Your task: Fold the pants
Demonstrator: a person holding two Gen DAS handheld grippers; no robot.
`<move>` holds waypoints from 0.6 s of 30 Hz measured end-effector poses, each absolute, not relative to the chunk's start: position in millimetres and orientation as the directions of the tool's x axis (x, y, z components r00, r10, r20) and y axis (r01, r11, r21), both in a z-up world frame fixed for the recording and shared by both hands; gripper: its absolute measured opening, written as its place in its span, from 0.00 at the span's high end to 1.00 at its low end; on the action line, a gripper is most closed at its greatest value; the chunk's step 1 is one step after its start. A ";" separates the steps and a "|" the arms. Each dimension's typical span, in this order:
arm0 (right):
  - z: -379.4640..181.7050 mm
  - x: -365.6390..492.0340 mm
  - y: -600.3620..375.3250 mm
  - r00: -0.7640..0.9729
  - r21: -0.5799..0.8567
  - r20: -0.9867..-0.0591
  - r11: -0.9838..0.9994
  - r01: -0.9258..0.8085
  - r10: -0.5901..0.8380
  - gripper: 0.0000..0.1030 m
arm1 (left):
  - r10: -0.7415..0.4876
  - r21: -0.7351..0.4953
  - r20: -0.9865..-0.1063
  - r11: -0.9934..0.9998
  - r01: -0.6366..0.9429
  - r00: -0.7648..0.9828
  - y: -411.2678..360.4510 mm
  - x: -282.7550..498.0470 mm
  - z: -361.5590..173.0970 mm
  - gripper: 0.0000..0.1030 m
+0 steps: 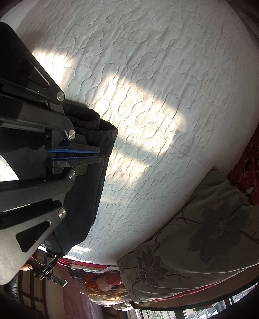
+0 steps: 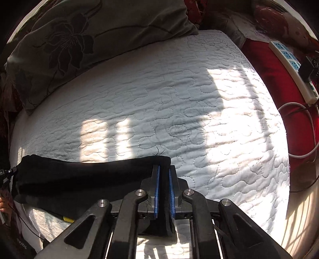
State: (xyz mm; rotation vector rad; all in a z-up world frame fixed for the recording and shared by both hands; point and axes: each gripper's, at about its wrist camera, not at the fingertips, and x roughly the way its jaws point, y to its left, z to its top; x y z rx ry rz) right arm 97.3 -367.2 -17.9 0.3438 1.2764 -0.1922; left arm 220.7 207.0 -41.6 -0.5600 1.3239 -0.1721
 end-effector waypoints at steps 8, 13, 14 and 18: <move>48.2 110.2 -335.1 0.438 0.159 -0.898 0.950 0.267 0.027 0.51 | -0.498 -0.550 -0.824 0.818 -0.170 0.269 225.6 216.8 -27.6 0.99; 43.6 170.4 -232.1 0.393 0.383 -0.846 0.924 -0.019 0.359 0.35 | -0.550 -0.594 -0.797 0.788 -0.161 0.249 231.8 207.7 -27.3 0.91; 35.3 185.0 -210.3 0.352 0.398 -0.850 0.916 -0.060 0.392 0.35 | -0.550 -0.592 -0.799 0.791 -0.157 0.243 232.1 204.8 -28.1 0.89; 9.4 229.7 -132.7 0.239 0.358 -0.886 0.913 -0.196 0.399 0.35 | -0.582 -0.616 -0.781 0.777 -0.129 0.226 234.8 194.8 -28.5 0.89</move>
